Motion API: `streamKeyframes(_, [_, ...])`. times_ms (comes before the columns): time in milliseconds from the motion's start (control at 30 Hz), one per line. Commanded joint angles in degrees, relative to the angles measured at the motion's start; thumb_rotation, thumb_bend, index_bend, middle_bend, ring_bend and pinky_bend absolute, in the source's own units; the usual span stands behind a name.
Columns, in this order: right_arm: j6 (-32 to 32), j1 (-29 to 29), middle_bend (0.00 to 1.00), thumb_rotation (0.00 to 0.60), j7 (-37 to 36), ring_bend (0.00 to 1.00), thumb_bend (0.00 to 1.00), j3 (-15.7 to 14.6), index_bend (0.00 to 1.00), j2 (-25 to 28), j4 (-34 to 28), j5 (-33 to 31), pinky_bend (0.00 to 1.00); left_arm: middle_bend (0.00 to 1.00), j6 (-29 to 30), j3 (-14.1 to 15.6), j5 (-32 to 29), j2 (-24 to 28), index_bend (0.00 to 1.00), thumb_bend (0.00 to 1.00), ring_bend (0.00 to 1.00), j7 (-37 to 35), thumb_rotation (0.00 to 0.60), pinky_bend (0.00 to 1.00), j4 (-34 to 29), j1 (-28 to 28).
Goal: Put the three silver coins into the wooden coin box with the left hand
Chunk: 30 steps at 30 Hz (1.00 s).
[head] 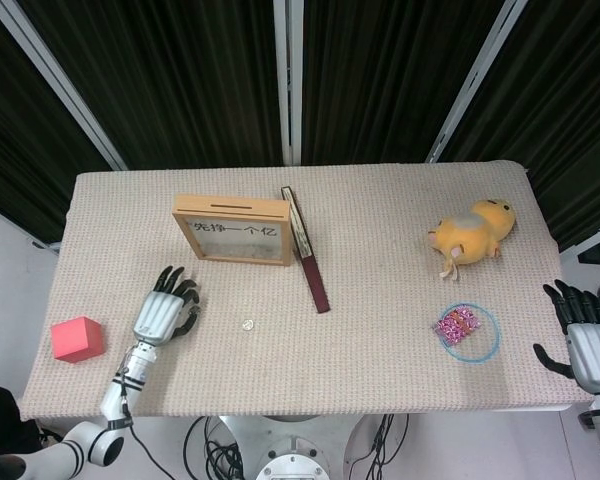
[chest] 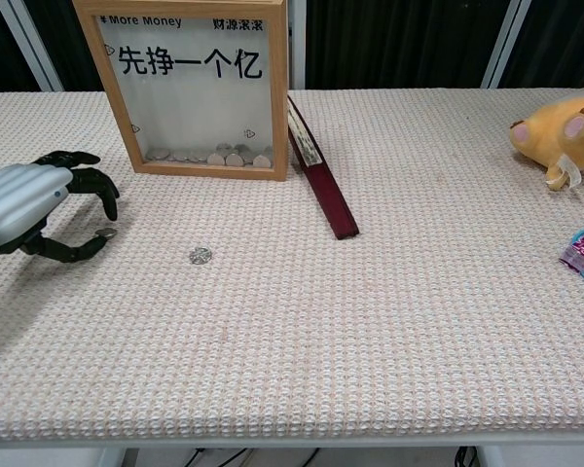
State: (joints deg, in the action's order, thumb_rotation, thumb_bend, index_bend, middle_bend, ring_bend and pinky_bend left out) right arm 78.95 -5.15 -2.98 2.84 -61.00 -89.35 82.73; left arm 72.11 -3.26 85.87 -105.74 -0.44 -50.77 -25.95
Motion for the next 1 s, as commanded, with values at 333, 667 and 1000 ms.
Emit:
streamKeyframes(333, [-0.1,0.0,0.0,0.6,0.1,0.0,0.23,0.0,0.0,0.2,-0.3,-0.2,0.0,0.27,1.4,0.1,0.9,-2.0,0.48,0.36,0.04,-1.4,0.6,0.04,4.2,-0.1])
streamKeyframes(667, [-0.5,-0.1,0.0,0.6,0.1,0.0,0.23,0.0,0.0,0.0,0.0,-0.3,0.0,0.27,1.6,0.0,0.8,-2.1,0.49,0.37,0.04,-2.5,0.6,0.04,4.3,0.0])
streamKeyframes(1000, [-0.5,0.0,0.0,0.6,0.0,0.0,0.23,-0.1,0.0,0.0,0.1,-0.5,0.0,0.28,0.9,-0.2,0.4,-2.0,0.53,0.38,0.04,-5.1,0.6,0.04,4.1,0.0])
